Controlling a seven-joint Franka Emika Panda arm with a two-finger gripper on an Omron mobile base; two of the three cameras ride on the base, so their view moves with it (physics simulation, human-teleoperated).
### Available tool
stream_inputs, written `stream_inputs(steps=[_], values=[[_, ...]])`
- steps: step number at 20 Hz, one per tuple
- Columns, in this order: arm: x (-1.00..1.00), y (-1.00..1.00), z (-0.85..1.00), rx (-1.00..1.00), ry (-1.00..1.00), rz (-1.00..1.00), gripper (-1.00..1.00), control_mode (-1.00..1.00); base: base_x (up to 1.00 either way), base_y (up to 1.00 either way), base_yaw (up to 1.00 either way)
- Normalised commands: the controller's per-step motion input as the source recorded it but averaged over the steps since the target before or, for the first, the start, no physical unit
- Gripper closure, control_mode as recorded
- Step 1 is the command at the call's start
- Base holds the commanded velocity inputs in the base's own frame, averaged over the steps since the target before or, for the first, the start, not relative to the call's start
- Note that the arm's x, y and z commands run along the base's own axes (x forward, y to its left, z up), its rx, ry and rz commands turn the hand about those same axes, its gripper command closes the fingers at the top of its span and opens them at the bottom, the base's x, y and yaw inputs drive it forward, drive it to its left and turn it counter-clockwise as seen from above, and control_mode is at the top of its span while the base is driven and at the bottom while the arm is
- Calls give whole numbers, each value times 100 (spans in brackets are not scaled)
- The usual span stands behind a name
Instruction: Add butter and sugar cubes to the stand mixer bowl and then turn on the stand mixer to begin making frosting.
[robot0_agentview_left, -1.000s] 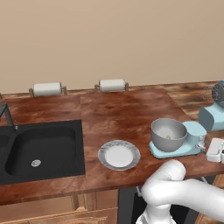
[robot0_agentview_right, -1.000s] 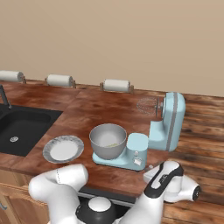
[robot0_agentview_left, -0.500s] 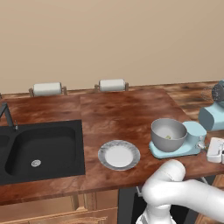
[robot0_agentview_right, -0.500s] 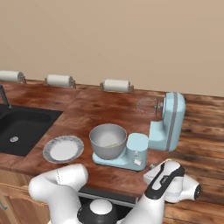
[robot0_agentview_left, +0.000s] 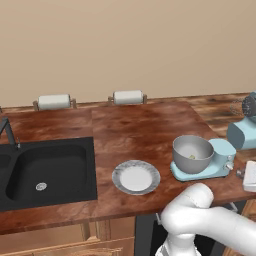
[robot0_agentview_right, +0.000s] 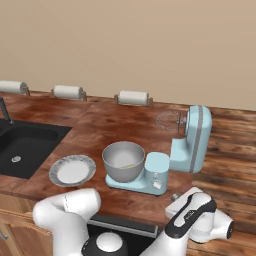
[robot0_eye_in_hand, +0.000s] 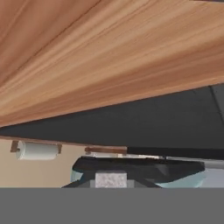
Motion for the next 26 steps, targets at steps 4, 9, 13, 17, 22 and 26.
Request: stream_inputs(steps=[4, 9, 13, 17, 22, 26], values=[[-64, -12, 9, 0, -2, 0, 100, -100, 0, 0, 0], [-73, -1, 31, 0, 0, -1, 100, -100, 0, 0, 0], [-73, 7, 47, 0, -1, -3, 100, -100, 0, 0, 0], [-65, 30, 61, 0, -1, -6, 100, -100, 0, 0, 0], [-44, 66, 79, -5, 0, -9, 100, -100, 0, 0, 0], [-25, 83, 87, -12, 0, -7, 100, -100, 0, 0, 0]])
